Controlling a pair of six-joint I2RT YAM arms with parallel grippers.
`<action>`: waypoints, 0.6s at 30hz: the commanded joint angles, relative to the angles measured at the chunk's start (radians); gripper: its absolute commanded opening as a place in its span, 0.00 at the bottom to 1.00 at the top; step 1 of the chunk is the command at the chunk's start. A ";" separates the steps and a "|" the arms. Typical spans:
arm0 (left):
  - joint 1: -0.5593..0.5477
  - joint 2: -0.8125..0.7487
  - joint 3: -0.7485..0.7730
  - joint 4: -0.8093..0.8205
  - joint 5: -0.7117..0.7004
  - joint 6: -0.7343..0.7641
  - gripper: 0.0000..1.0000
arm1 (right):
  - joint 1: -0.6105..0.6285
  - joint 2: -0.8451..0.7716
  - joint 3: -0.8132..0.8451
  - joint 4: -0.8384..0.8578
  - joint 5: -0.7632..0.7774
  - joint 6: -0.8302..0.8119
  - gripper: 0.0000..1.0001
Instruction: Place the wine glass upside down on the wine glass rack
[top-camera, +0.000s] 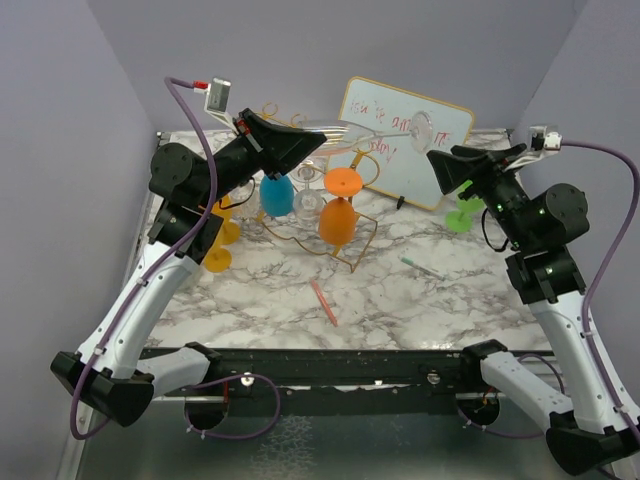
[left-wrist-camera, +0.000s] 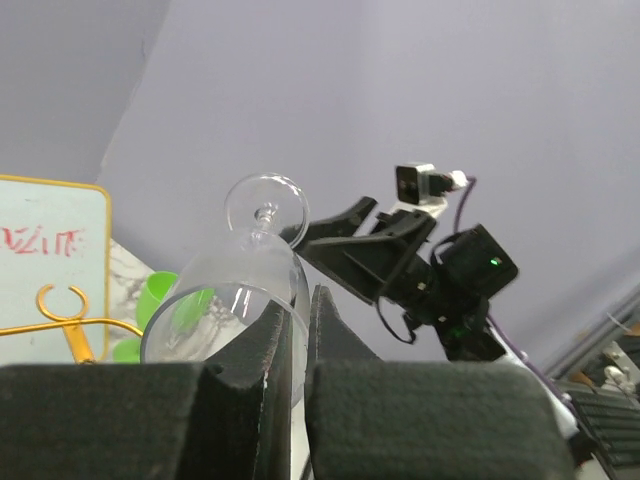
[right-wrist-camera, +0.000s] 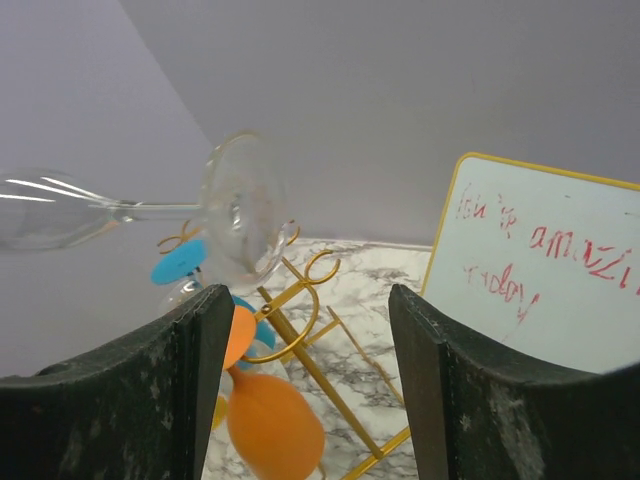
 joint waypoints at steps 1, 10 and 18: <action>-0.005 -0.015 -0.030 0.045 -0.123 0.012 0.00 | 0.015 -0.051 -0.002 0.019 0.070 0.008 0.74; -0.005 0.011 -0.024 0.047 -0.085 -0.014 0.00 | 0.017 -0.003 0.043 0.063 -0.106 -0.054 0.84; -0.005 0.009 -0.032 0.050 -0.036 -0.049 0.00 | 0.016 0.102 0.086 0.095 -0.080 -0.015 0.70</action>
